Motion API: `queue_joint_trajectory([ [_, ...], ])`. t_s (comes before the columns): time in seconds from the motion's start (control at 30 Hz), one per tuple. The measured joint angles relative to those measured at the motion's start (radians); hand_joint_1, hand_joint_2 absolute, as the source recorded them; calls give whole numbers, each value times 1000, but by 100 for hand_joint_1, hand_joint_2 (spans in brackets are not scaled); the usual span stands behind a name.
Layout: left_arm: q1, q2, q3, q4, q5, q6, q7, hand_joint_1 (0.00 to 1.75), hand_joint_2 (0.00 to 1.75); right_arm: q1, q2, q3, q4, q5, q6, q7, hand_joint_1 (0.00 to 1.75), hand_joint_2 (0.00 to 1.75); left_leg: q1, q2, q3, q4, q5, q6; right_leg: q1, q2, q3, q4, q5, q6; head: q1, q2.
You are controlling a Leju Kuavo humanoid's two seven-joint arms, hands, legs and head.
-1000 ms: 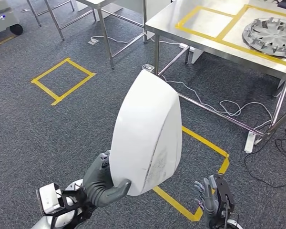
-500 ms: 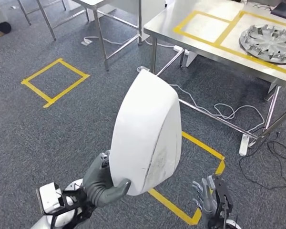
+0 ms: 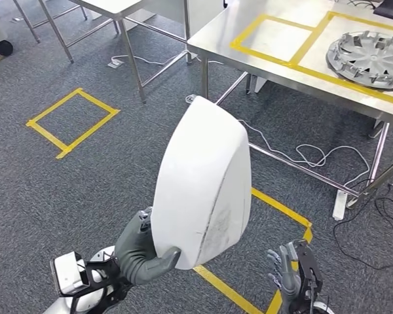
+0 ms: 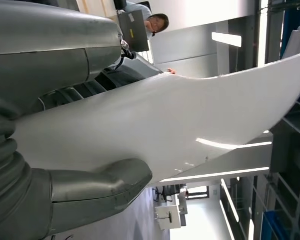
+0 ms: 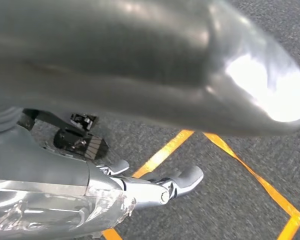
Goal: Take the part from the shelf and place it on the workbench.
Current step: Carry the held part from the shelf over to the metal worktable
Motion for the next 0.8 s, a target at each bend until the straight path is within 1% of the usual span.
queue_joint_trajectory([
  [0.03,0,0,0,0,0,0,0,175,175,0,0,0,0,1,1,0,0,0,0,0,-50,61,-16,-3,-1,1,11,-1,-10,-2,-1,0],
  [0.07,1,1,0,0,0,0,-1,175,175,0,0,-1,1,2,2,0,0,0,0,0,-96,106,-47,-5,-2,2,22,-1,-21,-4,-1,0],
  [0.1,1,1,0,1,0,0,-1,175,175,0,0,-1,2,3,3,0,0,0,0,0,-134,129,-80,-6,-2,4,36,-1,-33,-4,-1,0],
  [0.13,1,1,0,1,0,0,-1,175,175,0,0,-1,2,4,4,1,0,0,0,0,-159,128,-101,-5,-2,7,52,-1,-45,-5,-1,0],
  [0.17,1,1,0,1,-1,0,-1,175,175,0,0,-1,3,6,5,1,0,0,0,0,-169,103,-99,-3,-3,9,69,-1,-58,-4,-1,0],
  [0.2,2,2,0,1,-1,0,-1,175,175,0,0,-1,3,7,7,1,0,0,-1,0,-168,58,-64,0,-3,11,87,-2,-72,-3,-1,0],
  [0.27,1,2,1,1,0,0,0,175,175,0,0,-1,3,10,9,2,0,0,-3,0,-154,-63,57,8,-1,15,114,-1,-99,4,-4,0],
  [0.3,2,2,1,1,0,0,0,175,175,-1,0,-1,4,11,10,3,0,0,-4,0,-146,-109,102,13,1,16,123,-5,-115,9,-4,0],
  [0.33,2,2,2,2,0,0,0,175,175,-1,0,-1,4,12,11,3,0,0,-4,0,-141,-140,122,18,3,17,135,-5,-123,15,-5,0],
  [0.37,2,1,2,2,0,0,-1,175,175,-2,0,-2,5,13,12,4,0,0,-5,-1,-134,-155,116,23,4,17,150,-8,-129,23,-6,0],
  [0.4,2,1,3,2,0,0,-1,175,175,-4,0,-3,6,14,13,4,0,0,-4,-2,-122,-158,119,30,5,15,161,-13,-134,30,-4,0],
  [0.43,1,0,3,2,0,0,-1,175,175,-7,1,-3,6,15,15,4,0,0,-3,-3,-107,-162,122,38,4,12,169,2,-133,37,-2,0],
  [0.47,1,0,3,2,0,-1,-1,175,175,-10,1,-3,7,15,16,4,0,0,-2,-2,-91,-163,126,45,4,8,158,31,-136,41,1,0],
  [0.5,1,-1,3,2,-1,-1,-1,175,175,-12,1,-3,8,15,17,4,0,0,-2,-2,-74,-164,129,52,4,4,129,85,-142,44,2,0],
  [0.53,0,-1,3,2,-1,-1,-1,175,175,-12,2,-2,8,15,18,4,0,0,-2,-2,-61,-164,121,57,4,1,88,152,-155,45,5,0],
  [0.57,0,-1,3,2,-1,-1,-1,175,175,-11,2,-2,9,15,18,5,0,0,-2,-1,-49,-164,111,60,4,0,41,209,-184,46,5,0],
  [0.6,0,-1,3,2,-1,-2,-1,175,175,-10,2,-2,10,15,19,6,0,0,-2,-1,-35,-165,98,62,4,0,-2,246,-225,47,5,0],
  [0.63,0,-1,3,2,-1,-2,-1,175,175,-8,2,-2,11,14,20,7,0,0,-2,0,-19,-165,83,62,4,0,-34,255,-265,47,6,0],
  [0.67,0,-1,3,2,-1,-3,-1,175,175,-7,2,-2,12,13,22,7,0,0,-2,3,0,-165,66,61,4,-2,-54,237,-286,47,6,0],
  [0.7,0,-1,3,2,-1,-3,-1,175,175,-6,2,-2,14,12,23,8,0,0,-3,6,22,-165,49,60,4,-7,-64,197,-272,45,7,0],
  [0.73,0,-1,3,3,-1,-3,-1,175,175,-5,2,-2,15,11,25,9,0,0,-4,10,42,-166,31,58,6,-21,-67,143,-210,40,7,0],
  [0.77,1,0,2,3,-1,-3,-1,175,175,-5,2,-2,16,10,26,10,0,0,-7,15,62,-165,12,55,8,-41,-67,86,-126,35,7,0],
  [0.8,2,0,3,4,-1,-3,0,175,175,-5,2,-2,18,10,26,11,0,0,-10,21,78,-165,-7,51,12,-60,-62,44,-52,30,6,0],
])
